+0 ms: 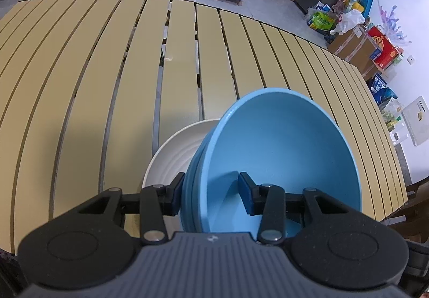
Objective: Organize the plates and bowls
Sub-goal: 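Lower the bowl stack onto the plates with both tools, then open both tools and release the bowl stack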
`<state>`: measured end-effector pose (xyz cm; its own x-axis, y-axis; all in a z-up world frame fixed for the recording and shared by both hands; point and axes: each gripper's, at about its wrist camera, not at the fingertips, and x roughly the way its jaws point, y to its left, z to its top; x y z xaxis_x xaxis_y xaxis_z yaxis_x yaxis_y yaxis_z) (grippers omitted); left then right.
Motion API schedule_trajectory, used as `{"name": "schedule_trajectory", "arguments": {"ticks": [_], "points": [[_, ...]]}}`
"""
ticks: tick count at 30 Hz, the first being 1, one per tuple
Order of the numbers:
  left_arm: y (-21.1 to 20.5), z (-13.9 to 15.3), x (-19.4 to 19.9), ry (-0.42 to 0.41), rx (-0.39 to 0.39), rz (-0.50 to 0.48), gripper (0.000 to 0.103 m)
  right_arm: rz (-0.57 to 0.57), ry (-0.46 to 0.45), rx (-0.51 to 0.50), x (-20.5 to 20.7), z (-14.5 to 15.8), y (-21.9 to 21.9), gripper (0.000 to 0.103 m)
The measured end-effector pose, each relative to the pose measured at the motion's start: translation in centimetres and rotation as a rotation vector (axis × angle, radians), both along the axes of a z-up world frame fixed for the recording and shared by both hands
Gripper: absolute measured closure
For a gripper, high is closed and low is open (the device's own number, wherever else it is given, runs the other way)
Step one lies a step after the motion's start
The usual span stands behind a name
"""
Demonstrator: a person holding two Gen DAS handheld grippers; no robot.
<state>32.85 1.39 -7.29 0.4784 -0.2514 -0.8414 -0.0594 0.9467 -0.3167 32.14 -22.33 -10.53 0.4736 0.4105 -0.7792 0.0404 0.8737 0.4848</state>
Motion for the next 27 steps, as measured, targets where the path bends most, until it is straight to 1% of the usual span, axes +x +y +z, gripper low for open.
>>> {"name": "schedule_trajectory", "arguments": {"ticks": [5, 11, 17, 18, 20, 25, 26, 27], "points": [[0.0, 0.0, -0.1, 0.002, 0.000, 0.000, 0.059, -0.001, 0.001, 0.006, -0.3, 0.1, -0.2, 0.073], [-0.2, 0.1, -0.2, 0.000, -0.005, -0.002, 0.055, -0.004, 0.005, 0.018, -0.5, 0.0, -0.6, 0.073], [-0.1, 0.9, -0.6, -0.039, 0.002, 0.007, 0.036, -0.013, -0.008, 0.019, -0.7, 0.3, -0.9, 0.072], [-0.1, 1.1, -0.7, -0.047, 0.005, 0.008, 0.031, -0.014, -0.015, 0.018, -0.8, 0.5, -1.0, 0.071], [-0.1, 1.6, -1.0, -0.068, 0.009, 0.011, 0.027, -0.014, -0.030, 0.015, -1.0, 0.9, -1.1, 0.069], [0.0, 2.9, -2.0, -0.113, 0.028, 0.017, 0.015, -0.019, -0.084, 0.003, -1.9, 2.4, -1.5, 0.050], [0.0, 3.3, -2.3, -0.127, 0.039, 0.018, 0.014, -0.022, -0.094, 0.004, -2.0, 2.7, -1.6, 0.048], [0.0, 3.6, -2.6, -0.140, 0.049, 0.019, 0.010, -0.024, -0.112, -0.002, -2.4, 3.0, -1.7, 0.047]]}}
